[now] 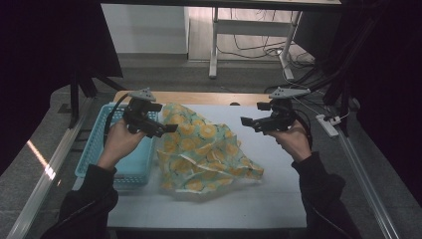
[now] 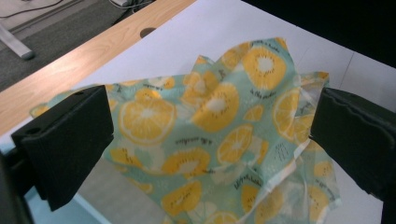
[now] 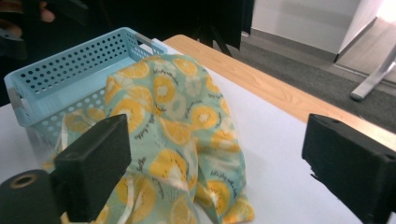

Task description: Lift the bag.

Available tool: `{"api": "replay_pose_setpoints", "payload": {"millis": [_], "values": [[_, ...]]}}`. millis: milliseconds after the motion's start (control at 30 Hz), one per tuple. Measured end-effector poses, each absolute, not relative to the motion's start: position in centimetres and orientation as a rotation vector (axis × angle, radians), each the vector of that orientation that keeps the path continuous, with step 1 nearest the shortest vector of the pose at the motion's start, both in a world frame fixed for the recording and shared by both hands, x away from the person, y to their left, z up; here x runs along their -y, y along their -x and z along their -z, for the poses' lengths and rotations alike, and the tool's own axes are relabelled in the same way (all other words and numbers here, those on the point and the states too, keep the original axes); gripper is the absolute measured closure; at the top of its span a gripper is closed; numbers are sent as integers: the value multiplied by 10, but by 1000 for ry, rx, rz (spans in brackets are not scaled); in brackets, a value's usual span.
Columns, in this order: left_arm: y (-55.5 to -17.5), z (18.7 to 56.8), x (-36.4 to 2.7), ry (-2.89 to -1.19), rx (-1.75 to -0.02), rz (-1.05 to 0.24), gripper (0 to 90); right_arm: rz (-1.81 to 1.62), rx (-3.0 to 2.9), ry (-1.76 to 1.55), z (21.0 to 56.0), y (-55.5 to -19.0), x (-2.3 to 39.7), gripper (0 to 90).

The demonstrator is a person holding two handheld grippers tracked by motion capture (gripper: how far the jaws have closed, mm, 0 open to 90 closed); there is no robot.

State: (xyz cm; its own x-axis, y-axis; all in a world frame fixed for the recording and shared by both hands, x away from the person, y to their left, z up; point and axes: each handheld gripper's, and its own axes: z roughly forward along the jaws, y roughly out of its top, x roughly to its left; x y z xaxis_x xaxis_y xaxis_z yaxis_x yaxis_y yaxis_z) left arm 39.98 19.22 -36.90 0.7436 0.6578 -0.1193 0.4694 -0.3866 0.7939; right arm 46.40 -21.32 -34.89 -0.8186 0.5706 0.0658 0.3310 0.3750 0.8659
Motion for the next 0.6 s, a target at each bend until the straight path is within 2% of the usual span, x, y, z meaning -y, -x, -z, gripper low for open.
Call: {"api": "replay_pose_setpoints", "payload": {"millis": [600], "values": [[-338, 408, -218, -2034, -961, -346, 0, -1419, -2382, -801, 386, -422, 234, 7]]}}
